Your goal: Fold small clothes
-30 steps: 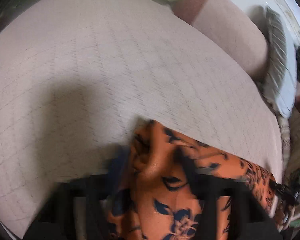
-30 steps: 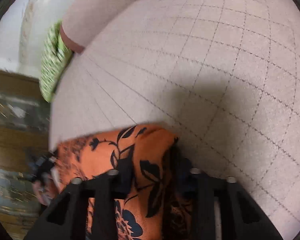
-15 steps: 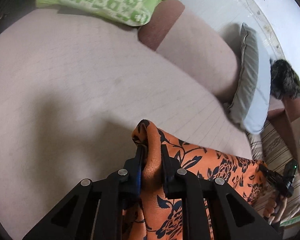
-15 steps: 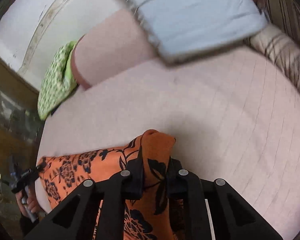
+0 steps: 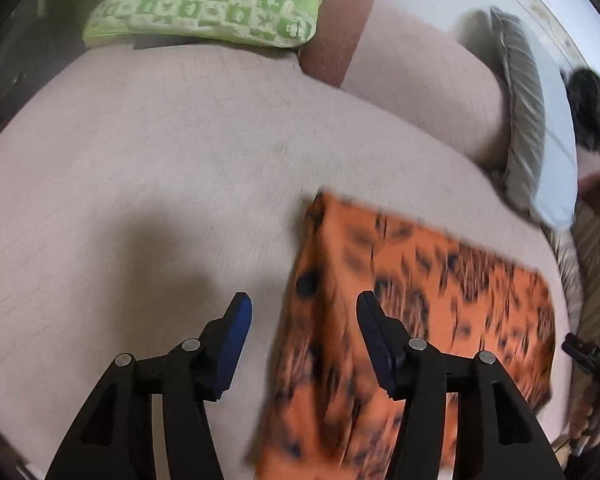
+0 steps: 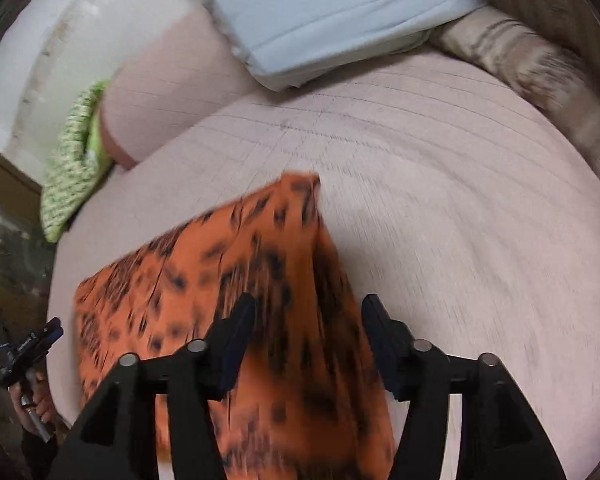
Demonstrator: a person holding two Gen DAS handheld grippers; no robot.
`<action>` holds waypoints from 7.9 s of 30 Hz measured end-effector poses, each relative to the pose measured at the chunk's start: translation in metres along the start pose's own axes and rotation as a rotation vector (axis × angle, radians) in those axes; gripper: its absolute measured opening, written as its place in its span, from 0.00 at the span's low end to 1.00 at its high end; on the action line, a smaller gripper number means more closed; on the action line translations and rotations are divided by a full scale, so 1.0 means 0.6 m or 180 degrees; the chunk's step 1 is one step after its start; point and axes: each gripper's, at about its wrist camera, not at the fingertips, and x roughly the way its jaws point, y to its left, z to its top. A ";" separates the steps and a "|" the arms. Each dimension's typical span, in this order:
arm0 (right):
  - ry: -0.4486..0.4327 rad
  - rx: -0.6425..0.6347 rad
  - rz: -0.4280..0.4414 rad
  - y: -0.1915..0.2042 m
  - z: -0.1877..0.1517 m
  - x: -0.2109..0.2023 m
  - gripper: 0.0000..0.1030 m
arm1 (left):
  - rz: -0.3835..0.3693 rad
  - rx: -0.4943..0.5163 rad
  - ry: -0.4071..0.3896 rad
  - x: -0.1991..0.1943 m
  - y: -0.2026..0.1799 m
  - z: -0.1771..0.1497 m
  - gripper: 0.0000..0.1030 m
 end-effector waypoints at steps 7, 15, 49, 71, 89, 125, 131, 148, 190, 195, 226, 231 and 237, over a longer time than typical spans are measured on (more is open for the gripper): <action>0.0246 0.0163 0.0148 -0.019 -0.117 0.014 0.48 | -0.0141 -0.0265 0.0388 0.011 -0.004 -0.114 0.50; -0.0028 0.0388 0.0238 -0.024 -0.103 -0.045 0.38 | -0.0174 -0.0273 0.0177 -0.030 -0.032 -0.121 0.50; 0.0330 0.0465 0.0169 -0.029 -0.125 0.010 0.11 | -0.0101 -0.0538 0.0265 0.023 -0.005 -0.111 0.13; 0.0278 0.0215 0.0081 -0.021 -0.116 0.007 0.64 | 0.0137 -0.0277 0.0349 -0.012 -0.008 -0.126 0.53; 0.0121 0.0202 0.0002 0.000 -0.125 -0.032 0.47 | 0.0088 -0.0391 0.0091 -0.038 -0.008 -0.137 0.53; 0.1866 -0.1835 0.0135 0.730 -0.126 0.324 0.62 | -0.1034 -0.0595 -0.0574 -0.057 0.022 -0.202 0.08; 0.1727 -0.2549 -0.0668 0.768 -0.180 0.350 0.35 | -0.1039 -0.0449 -0.0663 -0.067 0.012 -0.204 0.07; 0.0911 -0.1558 0.0930 0.545 -0.030 0.038 0.14 | -0.1126 0.0378 -0.0854 -0.248 -0.189 -0.198 0.07; 0.0235 0.0456 0.1163 -0.051 -0.066 -0.021 0.54 | -0.0685 0.0624 0.0396 -0.111 -0.301 -0.155 0.40; 0.0376 0.0293 0.0595 -0.037 -0.094 0.012 0.12 | -0.0542 0.0496 0.0625 -0.066 -0.304 -0.146 0.40; 0.0176 -0.0196 0.0224 0.079 0.176 0.064 0.06 | -0.0773 0.0505 0.0640 -0.005 -0.303 -0.173 0.46; 0.0023 -0.0069 0.0006 0.065 0.176 0.063 0.05 | -0.0824 0.0607 0.0648 -0.005 -0.316 -0.183 0.47; 0.0195 0.0025 0.0162 0.026 0.143 0.082 0.31 | -0.0872 0.0683 0.0601 -0.021 -0.304 -0.178 0.48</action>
